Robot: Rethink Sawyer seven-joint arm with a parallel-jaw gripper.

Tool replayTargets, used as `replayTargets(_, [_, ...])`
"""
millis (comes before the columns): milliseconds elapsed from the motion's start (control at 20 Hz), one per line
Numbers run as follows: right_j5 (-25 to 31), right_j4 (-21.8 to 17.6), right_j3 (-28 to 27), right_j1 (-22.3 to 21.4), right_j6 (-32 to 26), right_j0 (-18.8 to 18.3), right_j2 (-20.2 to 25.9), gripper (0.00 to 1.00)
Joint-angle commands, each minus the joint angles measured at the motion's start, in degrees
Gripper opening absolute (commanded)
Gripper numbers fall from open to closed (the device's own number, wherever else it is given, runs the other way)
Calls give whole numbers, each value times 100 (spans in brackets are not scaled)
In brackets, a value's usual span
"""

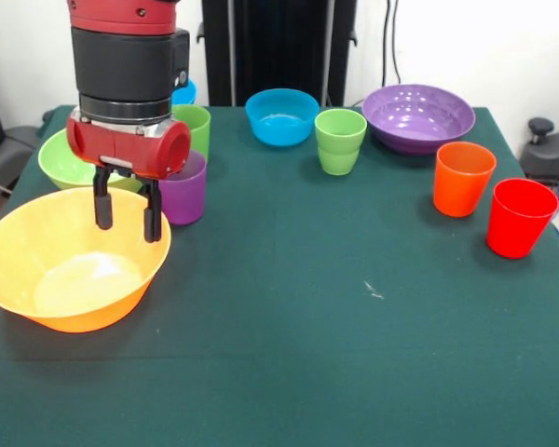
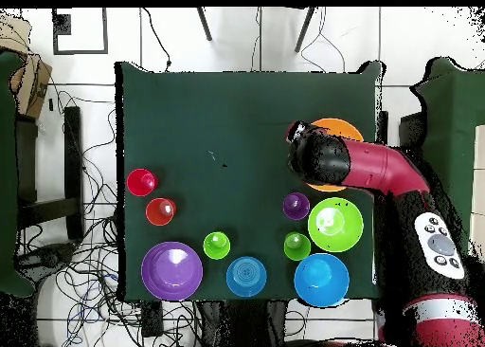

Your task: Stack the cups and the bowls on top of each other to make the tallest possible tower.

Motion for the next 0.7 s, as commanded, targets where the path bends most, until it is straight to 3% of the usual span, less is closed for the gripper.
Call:
replayTargets(50, [179,-64,363,-262,-7,127,168,100])
replayTargets(250, [47,-66,517,-341,123,171,127,100])
replayTargets(450, [-10,25,827,-515,145,-10,197,100])
replayTargets(700, [163,6,1032,-810,137,-77,-52,100])
